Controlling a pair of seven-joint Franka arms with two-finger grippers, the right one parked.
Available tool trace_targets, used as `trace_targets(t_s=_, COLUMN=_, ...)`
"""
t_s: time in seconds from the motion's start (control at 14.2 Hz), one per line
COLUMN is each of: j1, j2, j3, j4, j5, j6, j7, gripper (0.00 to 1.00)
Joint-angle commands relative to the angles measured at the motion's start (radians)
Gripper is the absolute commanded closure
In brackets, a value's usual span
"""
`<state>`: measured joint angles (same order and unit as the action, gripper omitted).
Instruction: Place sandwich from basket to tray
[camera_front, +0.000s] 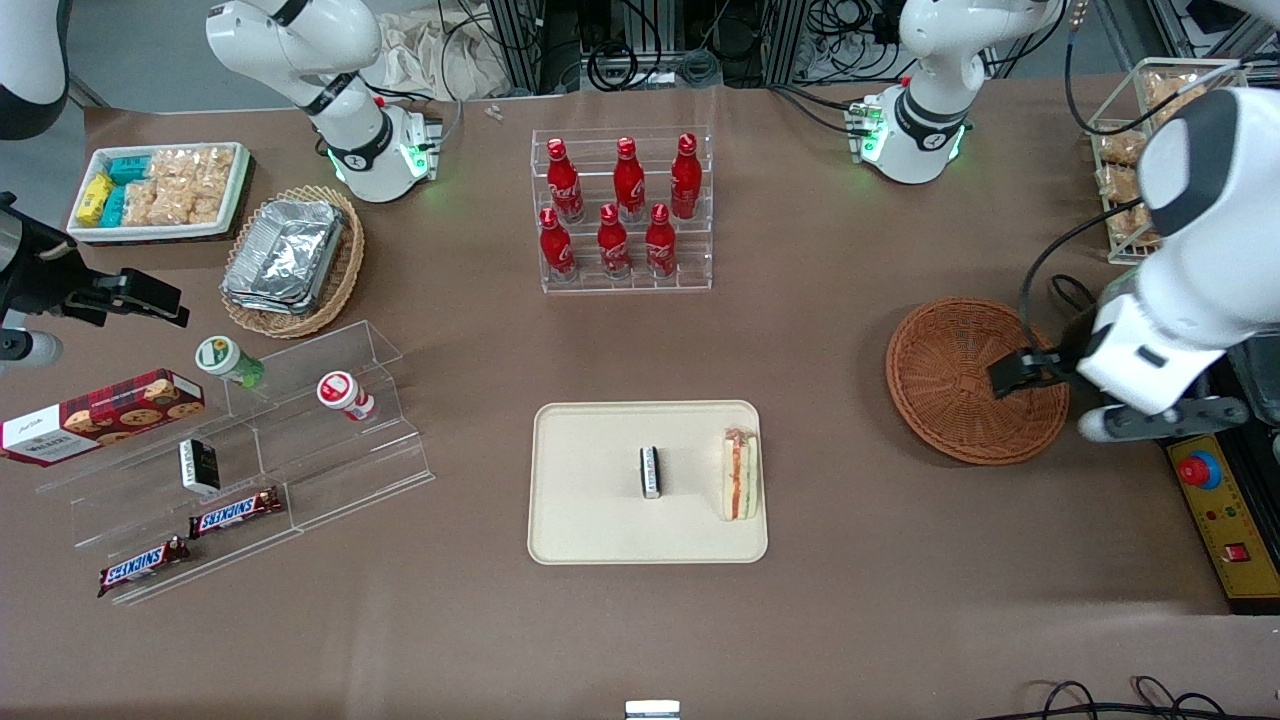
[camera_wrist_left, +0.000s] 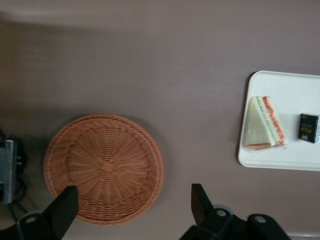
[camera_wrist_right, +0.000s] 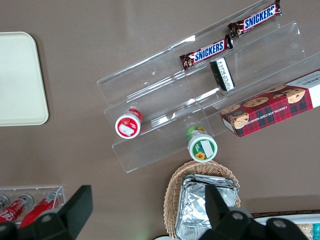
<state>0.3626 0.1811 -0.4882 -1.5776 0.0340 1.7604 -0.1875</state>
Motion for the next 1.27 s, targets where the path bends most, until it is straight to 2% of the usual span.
trace_targets(t_s=0.0, j1=0.045, j2=-0.028, j3=-0.006, j4=-0.041, j5=-0.016, j6=0.024, j7=0.080, gripper=0.00)
trace_targets(t_s=0.21, j1=0.074, j2=0.015, j3=-0.004, j4=-0.016, j5=0.023, j6=0.024, j7=0.076, gripper=0.00)
trace_targets(t_s=0.98, j1=0.082, j2=0.029, j3=-0.007, j4=0.002, j5=0.035, j6=0.013, j7=0.026, gripper=0.00)
trace_targets(t_s=1.12, j1=0.029, j2=0.031, j3=-0.029, j4=0.002, j5=0.136, j6=-0.005, j7=0.020, gripper=0.00)
trace_targets(t_s=1.2, j1=0.001, j2=0.032, j3=-0.029, j4=0.001, j5=0.153, j6=-0.007, j7=-0.010, gripper=0.00)
